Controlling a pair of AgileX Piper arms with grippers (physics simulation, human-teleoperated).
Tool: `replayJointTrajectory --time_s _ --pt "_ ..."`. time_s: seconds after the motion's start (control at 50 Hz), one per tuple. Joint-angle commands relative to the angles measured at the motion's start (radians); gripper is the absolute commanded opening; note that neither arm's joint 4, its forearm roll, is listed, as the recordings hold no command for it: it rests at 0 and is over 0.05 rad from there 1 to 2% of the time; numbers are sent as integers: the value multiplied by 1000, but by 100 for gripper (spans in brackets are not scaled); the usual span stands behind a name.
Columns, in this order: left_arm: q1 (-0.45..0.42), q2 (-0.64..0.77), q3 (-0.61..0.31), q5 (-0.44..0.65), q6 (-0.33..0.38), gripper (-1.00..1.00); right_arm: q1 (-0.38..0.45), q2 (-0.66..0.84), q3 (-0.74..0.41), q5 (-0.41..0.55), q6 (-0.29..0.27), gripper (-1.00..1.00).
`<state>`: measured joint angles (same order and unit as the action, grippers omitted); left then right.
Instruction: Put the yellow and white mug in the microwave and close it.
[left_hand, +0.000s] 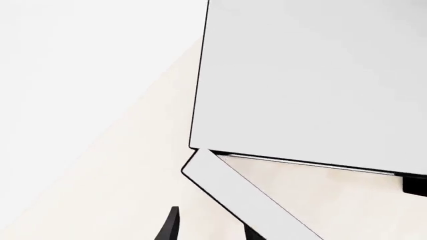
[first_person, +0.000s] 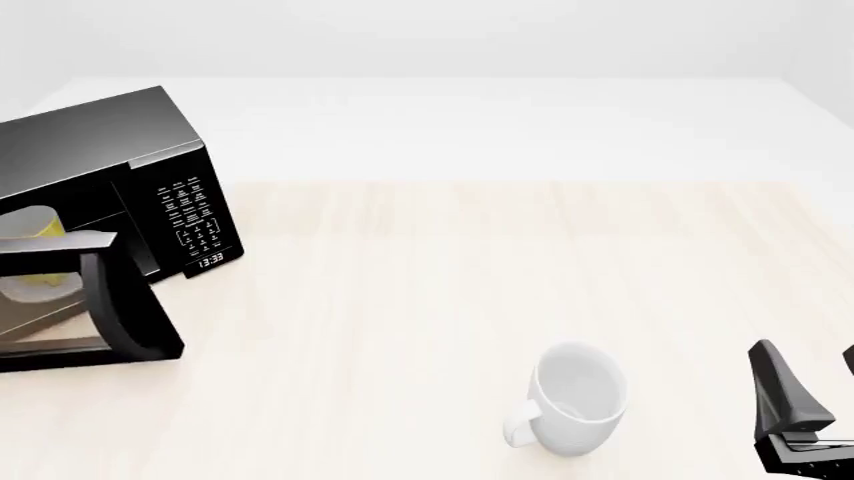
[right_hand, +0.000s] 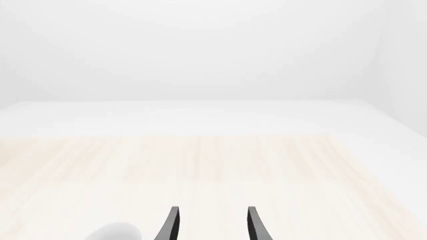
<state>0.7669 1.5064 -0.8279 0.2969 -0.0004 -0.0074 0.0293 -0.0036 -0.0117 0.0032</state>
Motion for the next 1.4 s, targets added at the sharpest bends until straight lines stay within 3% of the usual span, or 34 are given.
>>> replayJointTrajectory --time_s 0.02,0.64,0.96,1.08,1.4 --pt "-50 5 -15 -2 1 100 0 0 0 0 0 100" --pt "-127 24 -64 6 -67 100 0 0 0 0 0 100" --pt "-195 49 -129 38 -196 100 0 0 0 0 0 100" --pt "-188 41 -147 40 -210 100 0 0 0 0 0 100" --pt "-221 -63 -166 -3 -296 100 0 0 0 0 0 100"
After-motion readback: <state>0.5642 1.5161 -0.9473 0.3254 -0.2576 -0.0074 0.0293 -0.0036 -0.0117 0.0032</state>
